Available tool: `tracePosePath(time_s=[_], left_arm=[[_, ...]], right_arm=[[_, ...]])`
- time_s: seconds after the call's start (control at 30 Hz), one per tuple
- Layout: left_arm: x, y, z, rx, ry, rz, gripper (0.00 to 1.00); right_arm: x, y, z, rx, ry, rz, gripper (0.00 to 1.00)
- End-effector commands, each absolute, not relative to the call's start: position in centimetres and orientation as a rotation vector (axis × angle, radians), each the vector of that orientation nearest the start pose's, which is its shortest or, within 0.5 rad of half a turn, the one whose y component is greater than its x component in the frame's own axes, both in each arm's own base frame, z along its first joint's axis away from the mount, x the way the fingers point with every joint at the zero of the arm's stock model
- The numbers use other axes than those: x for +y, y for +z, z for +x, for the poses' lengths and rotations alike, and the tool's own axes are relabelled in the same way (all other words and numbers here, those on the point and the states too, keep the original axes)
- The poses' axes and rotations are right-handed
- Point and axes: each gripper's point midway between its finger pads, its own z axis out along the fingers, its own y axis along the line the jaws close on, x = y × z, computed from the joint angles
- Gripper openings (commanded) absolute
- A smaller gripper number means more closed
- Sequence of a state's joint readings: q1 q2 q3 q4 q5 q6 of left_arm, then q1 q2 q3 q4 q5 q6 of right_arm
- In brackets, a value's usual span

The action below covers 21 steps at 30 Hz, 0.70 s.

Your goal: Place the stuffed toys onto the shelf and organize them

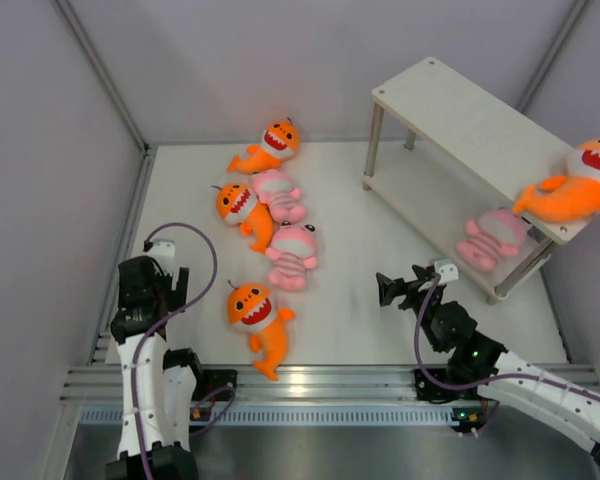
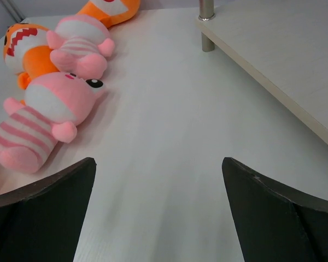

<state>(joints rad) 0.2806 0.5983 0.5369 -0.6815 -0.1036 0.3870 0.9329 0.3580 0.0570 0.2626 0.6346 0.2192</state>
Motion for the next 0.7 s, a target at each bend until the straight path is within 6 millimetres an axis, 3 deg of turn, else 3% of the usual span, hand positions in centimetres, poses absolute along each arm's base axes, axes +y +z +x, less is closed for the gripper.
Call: tracePosePath(time_s=[0.0, 0.17, 0.27, 0.3, 0.37, 0.4, 0.43, 0.47, 0.5, 0.53, 0.57, 0.6, 0.63, 0.67], left_arm=[[9.7, 13.6, 19.5, 2.286, 0.492, 0.006, 0.99], [9.3, 14.6, 19.2, 2.290, 0.472, 0.021, 0.98], [8.5, 15.4, 19.1, 2.296, 0.426, 0.069, 0.99], [8.1, 15.2, 18.6, 2.318, 0.409, 0.104, 0.99], [7.6, 15.7, 18.6, 2.316, 0.381, 0.131, 0.99], [7.5, 15.9, 18.4, 2.322, 0.380, 0.134, 0.99], [7.3, 15.9, 18.3, 2.331, 0.367, 0.141, 0.99], [7.3, 15.9, 18.1, 2.338, 0.365, 0.148, 0.98], [7.3, 15.9, 18.1, 2.342, 0.364, 0.148, 0.99], [7.3, 15.7, 18.1, 2.352, 0.360, 0.145, 0.99], [7.3, 15.7, 18.1, 2.353, 0.364, 0.142, 0.99], [7.4, 15.6, 18.1, 2.361, 0.362, 0.141, 0.99], [7.4, 15.4, 18.1, 2.372, 0.358, 0.139, 0.99], [7.4, 15.4, 18.1, 2.377, 0.363, 0.139, 0.99]], right_arm=[[15.2, 17.1, 22.2, 1.551, 0.473, -0.096, 0.99], [18.3, 19.7, 21.7, 1.505, 0.564, -0.247, 0.99], [20.9, 22.8, 21.5, 1.449, 0.613, -0.375, 0.99], [22.3, 25.3, 21.0, 1.395, 0.661, -0.445, 1.00], [24.3, 23.9, 21.9, 1.484, 0.609, -0.563, 0.99], [25.9, 25.2, 23.5, 1.530, 0.576, -0.572, 0.99], [26.2, 23.8, 24.0, 1.623, 0.512, -0.626, 1.00], [27.9, 25.3, 25.9, 1.638, 0.470, -0.638, 0.99], [27.7, 27.6, 26.4, 1.607, 0.446, -0.627, 0.99], [29.3, 26.0, 27.8, 1.663, 0.397, -0.667, 1.00], [29.8, 26.2, 28.9, 1.685, 0.373, -0.675, 0.99], [31.6, 29.9, 30.1, 1.630, 0.417, -0.665, 0.99], [33.4, 28.3, 31.8, 1.668, 0.408, -0.693, 0.99], [33.5, 27.9, 33.4, 1.713, 0.399, -0.690, 0.99]])
